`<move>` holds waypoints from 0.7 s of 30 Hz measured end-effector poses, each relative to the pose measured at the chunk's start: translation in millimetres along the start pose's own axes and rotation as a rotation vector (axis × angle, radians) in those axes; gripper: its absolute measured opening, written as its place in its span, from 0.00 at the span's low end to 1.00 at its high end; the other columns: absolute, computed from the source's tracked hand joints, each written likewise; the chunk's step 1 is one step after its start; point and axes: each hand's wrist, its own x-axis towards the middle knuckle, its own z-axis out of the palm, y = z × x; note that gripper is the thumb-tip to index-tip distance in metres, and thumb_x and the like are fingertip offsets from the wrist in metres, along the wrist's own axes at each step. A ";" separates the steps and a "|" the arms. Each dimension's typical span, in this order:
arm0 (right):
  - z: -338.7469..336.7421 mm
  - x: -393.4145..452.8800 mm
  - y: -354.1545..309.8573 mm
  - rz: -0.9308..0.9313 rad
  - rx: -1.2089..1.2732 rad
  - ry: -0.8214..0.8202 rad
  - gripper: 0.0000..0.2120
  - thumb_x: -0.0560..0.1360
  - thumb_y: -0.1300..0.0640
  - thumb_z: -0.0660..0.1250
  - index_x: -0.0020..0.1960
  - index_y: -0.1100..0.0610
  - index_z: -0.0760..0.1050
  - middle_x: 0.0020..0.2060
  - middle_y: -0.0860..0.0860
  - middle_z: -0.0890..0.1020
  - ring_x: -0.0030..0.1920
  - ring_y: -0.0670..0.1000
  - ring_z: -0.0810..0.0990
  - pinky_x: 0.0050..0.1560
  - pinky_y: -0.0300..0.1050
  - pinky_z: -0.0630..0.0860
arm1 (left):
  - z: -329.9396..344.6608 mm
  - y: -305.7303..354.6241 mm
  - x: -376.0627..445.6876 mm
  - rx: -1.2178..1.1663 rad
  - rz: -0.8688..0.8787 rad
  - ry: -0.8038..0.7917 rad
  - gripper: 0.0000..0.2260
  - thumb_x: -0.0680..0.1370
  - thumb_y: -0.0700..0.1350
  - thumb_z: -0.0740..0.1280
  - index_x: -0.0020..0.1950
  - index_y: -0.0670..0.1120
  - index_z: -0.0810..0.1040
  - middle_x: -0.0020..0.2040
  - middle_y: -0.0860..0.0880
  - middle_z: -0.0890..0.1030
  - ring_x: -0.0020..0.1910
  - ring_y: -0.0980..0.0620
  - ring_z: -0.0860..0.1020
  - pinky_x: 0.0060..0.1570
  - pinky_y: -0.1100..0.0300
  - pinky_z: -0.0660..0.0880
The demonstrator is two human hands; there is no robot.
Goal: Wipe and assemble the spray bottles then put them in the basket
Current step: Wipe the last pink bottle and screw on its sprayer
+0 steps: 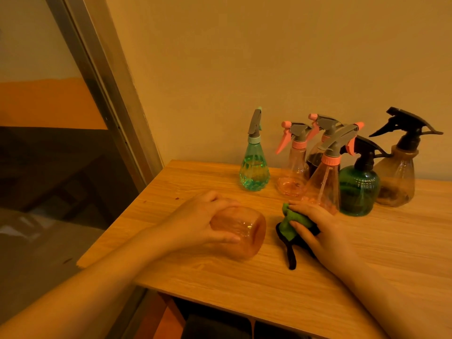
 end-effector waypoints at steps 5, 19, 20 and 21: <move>1.1 -0.6 0.9 0.042 -0.019 -0.137 0.17 0.72 0.62 0.71 0.60 0.51 0.77 0.57 0.42 0.76 0.61 0.40 0.71 0.61 0.26 0.64 | 4.7 9.2 7.2 0.026 -0.069 0.008 0.36 0.64 0.74 0.59 0.71 0.64 0.62 0.61 0.58 0.66 0.61 0.57 0.64 0.59 0.57 0.70; 4.9 -3.0 -0.8 0.045 -0.170 -0.348 0.25 0.67 0.52 0.61 0.65 0.47 0.74 0.72 0.45 0.61 0.70 0.44 0.62 0.67 0.42 0.63 | -12.0 -43.7 -9.6 -0.302 -0.054 -0.233 0.32 0.67 0.54 0.77 0.64 0.67 0.64 0.61 0.67 0.70 0.59 0.70 0.69 0.58 0.71 0.71; 4.4 -2.8 -1.0 0.048 -0.157 -0.346 0.25 0.68 0.55 0.62 0.66 0.47 0.73 0.73 0.45 0.60 0.69 0.44 0.62 0.67 0.42 0.63 | -10.8 -42.2 -9.2 -0.291 -0.057 -0.215 0.31 0.67 0.55 0.76 0.65 0.65 0.65 0.61 0.65 0.71 0.60 0.67 0.71 0.58 0.69 0.72; 4.1 -2.8 -1.1 0.050 -0.142 -0.340 0.26 0.69 0.57 0.63 0.66 0.47 0.72 0.72 0.45 0.60 0.69 0.43 0.62 0.66 0.41 0.64 | -9.4 -39.9 -8.6 -0.278 -0.066 -0.194 0.30 0.67 0.56 0.76 0.65 0.64 0.66 0.62 0.63 0.72 0.60 0.65 0.71 0.59 0.65 0.73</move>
